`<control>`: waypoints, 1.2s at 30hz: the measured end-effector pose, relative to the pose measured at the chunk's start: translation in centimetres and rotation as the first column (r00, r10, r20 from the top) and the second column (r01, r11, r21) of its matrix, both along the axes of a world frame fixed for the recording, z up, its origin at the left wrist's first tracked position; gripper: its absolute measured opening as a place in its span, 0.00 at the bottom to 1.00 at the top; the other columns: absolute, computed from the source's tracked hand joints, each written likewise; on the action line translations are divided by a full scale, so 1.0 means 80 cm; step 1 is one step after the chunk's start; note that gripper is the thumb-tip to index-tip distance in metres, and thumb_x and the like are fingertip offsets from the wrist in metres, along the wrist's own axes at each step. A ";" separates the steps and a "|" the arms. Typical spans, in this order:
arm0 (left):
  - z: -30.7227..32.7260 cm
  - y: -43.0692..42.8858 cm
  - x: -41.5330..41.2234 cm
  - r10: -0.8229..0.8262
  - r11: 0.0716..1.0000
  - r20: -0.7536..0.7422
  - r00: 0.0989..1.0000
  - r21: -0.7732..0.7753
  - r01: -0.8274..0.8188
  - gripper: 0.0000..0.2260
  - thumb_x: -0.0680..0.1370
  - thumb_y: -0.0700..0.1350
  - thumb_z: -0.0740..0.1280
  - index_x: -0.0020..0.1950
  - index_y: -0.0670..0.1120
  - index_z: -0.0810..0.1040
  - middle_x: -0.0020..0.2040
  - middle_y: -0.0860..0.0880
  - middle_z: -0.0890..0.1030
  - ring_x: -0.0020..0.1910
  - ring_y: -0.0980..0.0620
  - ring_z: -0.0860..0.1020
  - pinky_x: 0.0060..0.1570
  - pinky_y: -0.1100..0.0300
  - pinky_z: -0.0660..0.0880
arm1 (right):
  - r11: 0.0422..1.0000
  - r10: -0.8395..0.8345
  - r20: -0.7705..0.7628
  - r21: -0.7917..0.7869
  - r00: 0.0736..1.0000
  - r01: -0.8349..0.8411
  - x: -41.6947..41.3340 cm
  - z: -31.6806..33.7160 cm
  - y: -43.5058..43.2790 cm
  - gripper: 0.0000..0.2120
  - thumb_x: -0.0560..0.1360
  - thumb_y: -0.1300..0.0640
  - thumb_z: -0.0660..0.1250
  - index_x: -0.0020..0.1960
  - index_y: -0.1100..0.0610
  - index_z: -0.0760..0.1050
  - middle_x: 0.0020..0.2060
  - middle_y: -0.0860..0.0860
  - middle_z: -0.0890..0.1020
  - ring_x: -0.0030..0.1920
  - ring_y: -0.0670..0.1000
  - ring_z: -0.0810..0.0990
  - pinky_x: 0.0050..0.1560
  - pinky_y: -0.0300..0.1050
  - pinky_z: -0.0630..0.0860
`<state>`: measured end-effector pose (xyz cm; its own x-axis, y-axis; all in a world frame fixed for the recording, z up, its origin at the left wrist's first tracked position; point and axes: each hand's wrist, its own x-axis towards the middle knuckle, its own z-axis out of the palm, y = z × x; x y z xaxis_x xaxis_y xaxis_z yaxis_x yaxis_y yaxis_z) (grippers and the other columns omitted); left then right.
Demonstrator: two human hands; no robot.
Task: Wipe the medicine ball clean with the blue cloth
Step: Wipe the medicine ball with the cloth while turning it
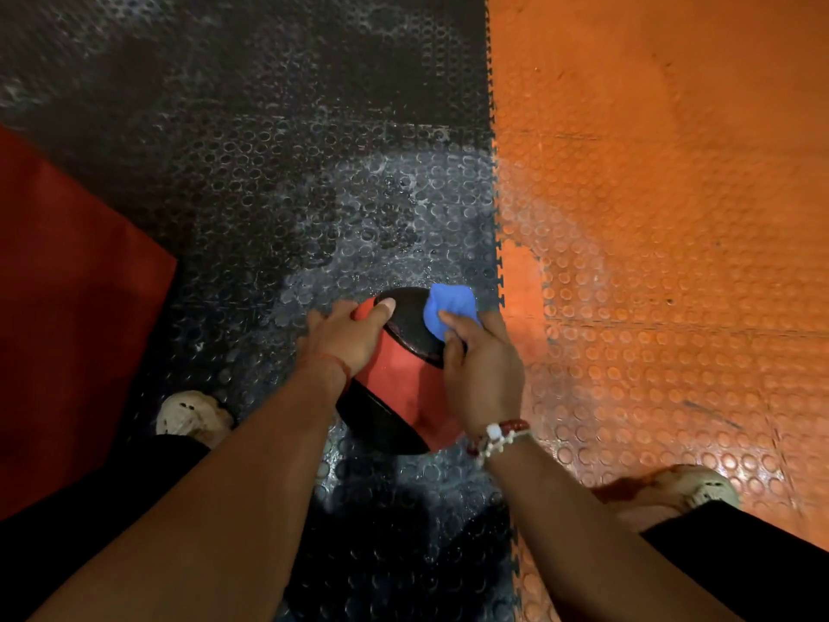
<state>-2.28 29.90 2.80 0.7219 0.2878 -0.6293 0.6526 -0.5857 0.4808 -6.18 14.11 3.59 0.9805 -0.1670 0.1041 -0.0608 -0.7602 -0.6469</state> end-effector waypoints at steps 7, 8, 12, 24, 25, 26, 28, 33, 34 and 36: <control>-0.014 0.006 0.007 -0.014 0.999 0.168 0.986 -0.031 0.019 0.25 0.81 0.62 0.53 0.76 0.55 0.63 0.77 0.47 0.56 0.75 0.42 0.58 0.73 0.47 0.55 | 0.945 -0.182 -0.437 0.168 0.881 0.279 0.062 -0.039 -0.059 0.14 0.74 0.61 0.63 0.57 0.57 0.80 0.58 0.56 0.80 0.59 0.56 0.77 0.60 0.44 0.70; -0.018 0.007 0.005 0.005 0.998 0.194 0.981 -0.070 0.008 0.23 0.82 0.60 0.53 0.76 0.57 0.63 0.77 0.47 0.57 0.76 0.44 0.58 0.73 0.48 0.54 | 0.938 -0.215 -0.408 0.166 0.887 0.303 0.050 -0.036 -0.054 0.14 0.74 0.61 0.63 0.57 0.56 0.80 0.57 0.55 0.81 0.58 0.56 0.78 0.59 0.43 0.71; -0.028 0.014 0.004 -0.045 0.999 0.165 0.985 -0.011 0.047 0.23 0.81 0.62 0.50 0.76 0.59 0.63 0.77 0.46 0.60 0.76 0.44 0.58 0.73 0.48 0.54 | 0.981 -0.164 -0.060 0.094 0.985 0.169 -0.008 -0.006 0.001 0.13 0.73 0.59 0.64 0.55 0.51 0.81 0.51 0.54 0.79 0.47 0.55 0.79 0.47 0.42 0.74; -0.024 -0.014 -0.007 -0.275 0.961 0.405 0.872 0.089 0.261 0.29 0.76 0.67 0.58 0.76 0.62 0.59 0.76 0.54 0.58 0.73 0.44 0.58 0.73 0.46 0.58 | 0.993 0.058 -0.220 0.110 0.974 -0.035 0.109 -0.009 -0.028 0.13 0.76 0.59 0.61 0.55 0.52 0.81 0.55 0.54 0.80 0.56 0.54 0.78 0.53 0.37 0.67; -0.022 -0.015 -0.002 -0.252 0.968 0.382 0.889 0.089 0.236 0.29 0.76 0.67 0.59 0.76 0.62 0.59 0.75 0.54 0.59 0.73 0.44 0.59 0.72 0.47 0.58 | 0.990 0.021 -0.251 0.142 0.968 0.016 0.117 -0.009 -0.036 0.13 0.75 0.59 0.61 0.55 0.53 0.81 0.56 0.54 0.81 0.56 0.54 0.78 0.54 0.37 0.68; -0.018 -0.014 0.005 -0.235 0.972 0.354 0.905 0.096 0.215 0.29 0.76 0.67 0.59 0.76 0.62 0.59 0.74 0.53 0.60 0.72 0.43 0.59 0.72 0.48 0.57 | 0.980 -0.037 -0.287 0.176 0.957 0.091 0.120 -0.009 -0.044 0.13 0.75 0.59 0.61 0.55 0.54 0.81 0.56 0.54 0.81 0.56 0.54 0.78 0.55 0.38 0.69; -0.012 -0.014 0.016 -0.204 0.978 0.293 0.934 0.100 0.183 0.30 0.76 0.68 0.58 0.76 0.61 0.58 0.73 0.52 0.60 0.72 0.41 0.58 0.72 0.47 0.56 | 0.960 -0.140 -0.323 0.188 0.936 0.209 0.107 -0.012 -0.047 0.13 0.75 0.59 0.61 0.56 0.53 0.80 0.56 0.53 0.81 0.56 0.54 0.79 0.54 0.40 0.70; -0.009 -0.010 0.023 -0.091 0.992 0.209 0.974 0.104 0.070 0.33 0.71 0.72 0.59 0.73 0.61 0.63 0.73 0.49 0.62 0.72 0.39 0.62 0.71 0.43 0.61 | 0.999 -0.043 0.021 0.025 0.999 0.043 0.029 -0.008 0.002 0.14 0.73 0.56 0.63 0.57 0.50 0.79 0.53 0.54 0.77 0.46 0.57 0.79 0.44 0.45 0.74; -0.008 -0.007 0.023 -0.073 0.994 0.204 0.976 0.098 0.053 0.33 0.70 0.73 0.60 0.71 0.59 0.65 0.71 0.48 0.64 0.70 0.39 0.65 0.69 0.43 0.63 | 1.000 -0.009 0.041 0.013 0.999 0.009 0.031 -0.011 -0.001 0.14 0.73 0.56 0.63 0.58 0.50 0.79 0.53 0.54 0.76 0.46 0.57 0.79 0.44 0.46 0.75; -0.006 -0.001 0.022 -0.080 0.992 0.204 0.976 0.111 0.058 0.34 0.68 0.74 0.62 0.67 0.56 0.68 0.67 0.49 0.66 0.67 0.42 0.68 0.66 0.44 0.66 | 0.999 -0.026 -0.017 0.028 1.000 0.026 0.051 -0.020 -0.018 0.14 0.75 0.57 0.63 0.59 0.51 0.78 0.54 0.54 0.76 0.48 0.57 0.79 0.46 0.45 0.74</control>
